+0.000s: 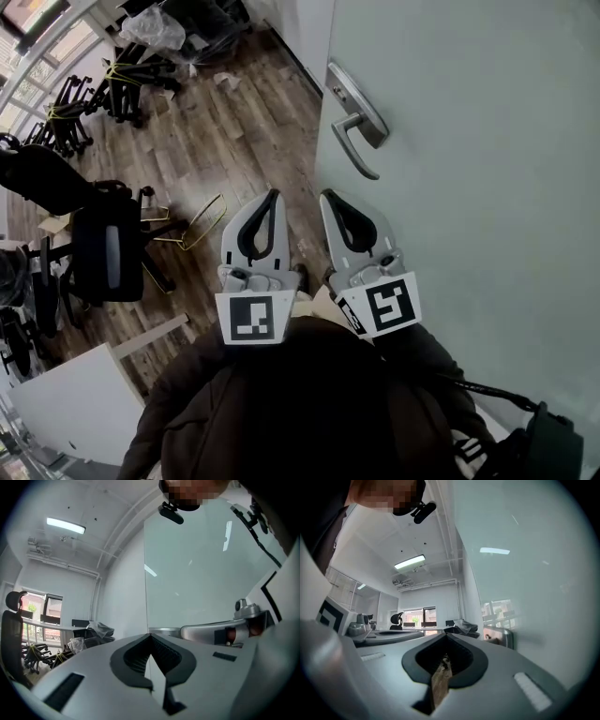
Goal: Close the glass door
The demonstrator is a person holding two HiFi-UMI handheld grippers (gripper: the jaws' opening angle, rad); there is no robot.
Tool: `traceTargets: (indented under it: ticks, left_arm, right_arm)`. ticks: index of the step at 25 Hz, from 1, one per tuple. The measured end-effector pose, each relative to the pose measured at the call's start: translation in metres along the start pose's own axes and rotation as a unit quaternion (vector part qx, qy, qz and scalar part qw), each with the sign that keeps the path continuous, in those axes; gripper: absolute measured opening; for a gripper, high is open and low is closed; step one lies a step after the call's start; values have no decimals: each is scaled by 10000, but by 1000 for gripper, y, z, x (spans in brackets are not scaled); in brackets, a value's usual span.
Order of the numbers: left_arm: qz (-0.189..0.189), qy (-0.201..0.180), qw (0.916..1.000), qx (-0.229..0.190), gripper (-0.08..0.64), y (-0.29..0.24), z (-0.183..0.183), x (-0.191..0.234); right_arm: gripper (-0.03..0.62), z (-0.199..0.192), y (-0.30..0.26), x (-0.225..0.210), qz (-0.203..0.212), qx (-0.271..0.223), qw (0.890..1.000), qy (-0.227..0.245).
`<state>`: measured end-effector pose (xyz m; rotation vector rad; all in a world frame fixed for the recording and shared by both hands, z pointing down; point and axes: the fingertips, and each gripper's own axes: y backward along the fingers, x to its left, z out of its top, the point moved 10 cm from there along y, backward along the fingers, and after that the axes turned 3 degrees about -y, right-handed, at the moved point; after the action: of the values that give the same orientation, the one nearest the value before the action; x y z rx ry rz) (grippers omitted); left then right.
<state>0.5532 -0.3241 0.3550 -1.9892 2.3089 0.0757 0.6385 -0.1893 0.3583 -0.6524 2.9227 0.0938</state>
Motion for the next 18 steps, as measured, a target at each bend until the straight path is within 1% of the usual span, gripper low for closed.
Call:
traceTargets:
  ticks: [5, 8, 10, 12, 15, 18]
  left_arm:
    - [-17, -40, 10000, -52, -3, -37, 12, 12]
    - [-41, -37, 9998, -201, -3, -64, 19, 19]
    - [-73, 28, 9996, -273, -3, -77, 20, 20]
    - [-163, 79, 9995, -253, -4, -87, 19, 18]
    - [-298, 94, 9994, -166, -3, -99, 21, 15]
    - [-349, 124, 9993, -99, -3, -105, 17, 9]
  right_arm:
    - [2, 36, -30, -30, -158, -428, 9984, 323]
    - [3, 48, -50, -47, -237, -468, 9964, 666]
    - [39, 45, -58, -54, -256, -289, 9950, 921]
    - [52, 38, -62, -61, -315, -68, 9939, 1051]
    - [60, 25, -64, -69, -416, 330, 9926, 1093]
    - [60, 3, -62, -76, -468, 723, 9909, 1033]
